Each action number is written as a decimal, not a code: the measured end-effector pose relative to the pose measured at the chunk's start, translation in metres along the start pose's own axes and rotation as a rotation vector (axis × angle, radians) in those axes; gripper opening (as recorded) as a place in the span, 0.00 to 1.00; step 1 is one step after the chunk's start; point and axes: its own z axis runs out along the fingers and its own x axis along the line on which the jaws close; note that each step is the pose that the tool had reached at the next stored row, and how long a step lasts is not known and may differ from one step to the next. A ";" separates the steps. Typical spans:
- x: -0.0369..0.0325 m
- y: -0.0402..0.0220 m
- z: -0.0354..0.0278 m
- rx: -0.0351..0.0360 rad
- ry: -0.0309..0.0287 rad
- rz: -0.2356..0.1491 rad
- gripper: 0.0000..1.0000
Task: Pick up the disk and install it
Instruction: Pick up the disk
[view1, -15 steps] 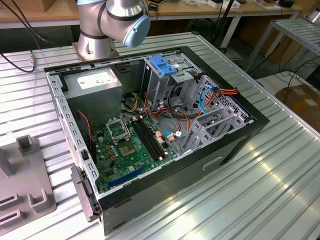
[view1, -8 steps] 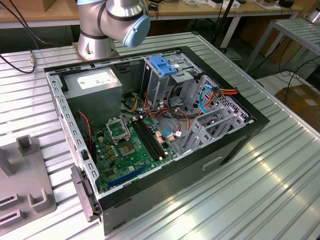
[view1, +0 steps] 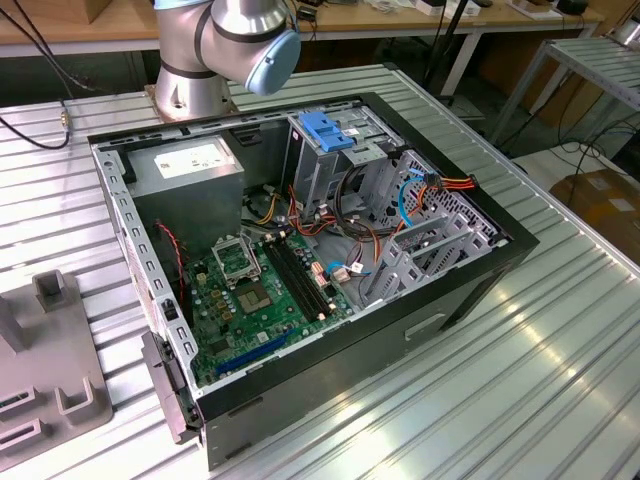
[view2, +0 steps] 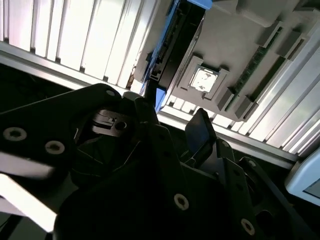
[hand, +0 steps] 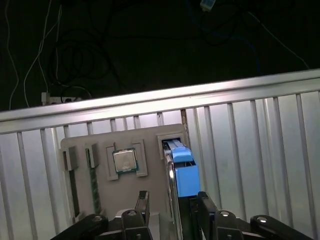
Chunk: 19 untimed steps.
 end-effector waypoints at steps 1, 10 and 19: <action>-0.0012 0.0003 0.0008 -0.0003 -0.0019 -0.003 0.51; -0.0046 0.0113 0.0100 0.0020 -0.0102 -0.015 0.51; -0.0053 0.0112 0.0282 0.0018 -0.0104 -0.050 0.51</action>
